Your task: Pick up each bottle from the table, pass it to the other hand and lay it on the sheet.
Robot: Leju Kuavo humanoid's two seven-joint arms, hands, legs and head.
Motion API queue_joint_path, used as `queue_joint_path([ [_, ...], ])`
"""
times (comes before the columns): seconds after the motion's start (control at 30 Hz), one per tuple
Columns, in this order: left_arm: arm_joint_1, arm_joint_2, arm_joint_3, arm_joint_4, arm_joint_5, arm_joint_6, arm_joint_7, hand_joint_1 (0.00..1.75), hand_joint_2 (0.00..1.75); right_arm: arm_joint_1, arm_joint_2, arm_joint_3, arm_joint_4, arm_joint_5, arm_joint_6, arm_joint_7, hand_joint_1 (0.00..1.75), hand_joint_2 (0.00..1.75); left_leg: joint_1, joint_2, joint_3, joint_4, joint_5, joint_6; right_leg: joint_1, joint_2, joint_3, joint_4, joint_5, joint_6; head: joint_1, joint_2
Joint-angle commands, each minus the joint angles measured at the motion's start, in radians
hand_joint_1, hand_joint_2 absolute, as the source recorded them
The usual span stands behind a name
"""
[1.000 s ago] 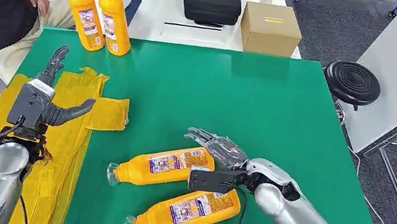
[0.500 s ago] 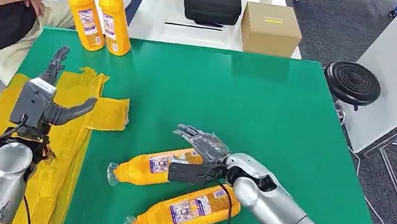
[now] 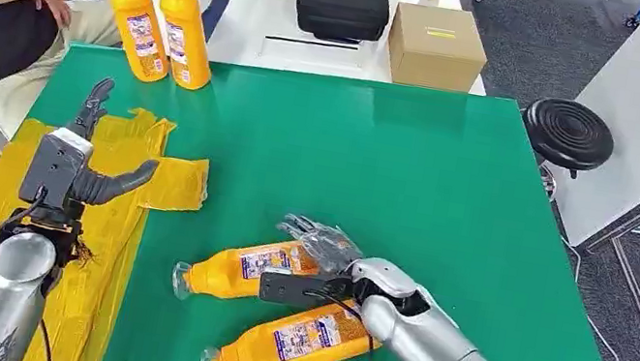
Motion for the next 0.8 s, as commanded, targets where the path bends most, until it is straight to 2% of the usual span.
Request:
queue_joint_path([
  [0.03, -0.032, -0.007, -0.009, 0.066, 0.005, -0.005, 0.007, 0.00, 1.75, -0.031, 0.017, 0.049, 0.095, 0.004, 0.005, 0.005, 0.00, 1.75, 0.002, 0.001, 0.003, 0.000, -0.001, -0.004, 0.002, -0.001, 0.004, -0.001, -0.001, -0.002, 0.000, 0.000],
  [0.37, -0.035, -0.019, -0.012, 0.097, 0.016, -0.006, 0.001, 0.00, 1.75, -0.010, 0.022, 0.068, 0.175, 0.033, 0.014, 0.002, 0.00, 1.75, 0.002, 0.001, 0.005, -0.001, -0.001, -0.004, 0.002, -0.002, 0.006, -0.003, -0.001, -0.002, 0.000, 0.000],
  [0.67, -0.030, -0.026, -0.006, 0.089, 0.015, -0.009, -0.005, 0.00, 1.75, -0.002, 0.066, 0.106, 0.265, 0.197, -0.097, 0.050, 0.00, 1.75, 0.003, 0.001, 0.009, -0.001, -0.001, -0.005, 0.003, -0.002, 0.011, -0.003, -0.001, -0.003, 0.000, 0.000],
  [0.73, -0.028, -0.029, -0.005, 0.079, 0.015, -0.011, -0.005, 0.00, 1.75, 0.011, 0.073, 0.104, 0.273, 0.236, -0.114, 0.065, 0.14, 1.75, 0.002, 0.000, 0.009, -0.001, -0.001, -0.003, 0.002, -0.002, 0.010, -0.002, -0.001, -0.002, 0.000, 0.000],
  [0.8, -0.027, -0.030, -0.004, 0.075, 0.015, -0.011, -0.005, 0.00, 1.75, 0.018, 0.077, 0.102, 0.275, 0.251, -0.119, 0.071, 0.14, 1.75, 0.002, 0.000, 0.011, -0.001, -0.001, -0.004, 0.003, -0.002, 0.012, -0.003, -0.001, -0.002, 0.000, 0.000],
])
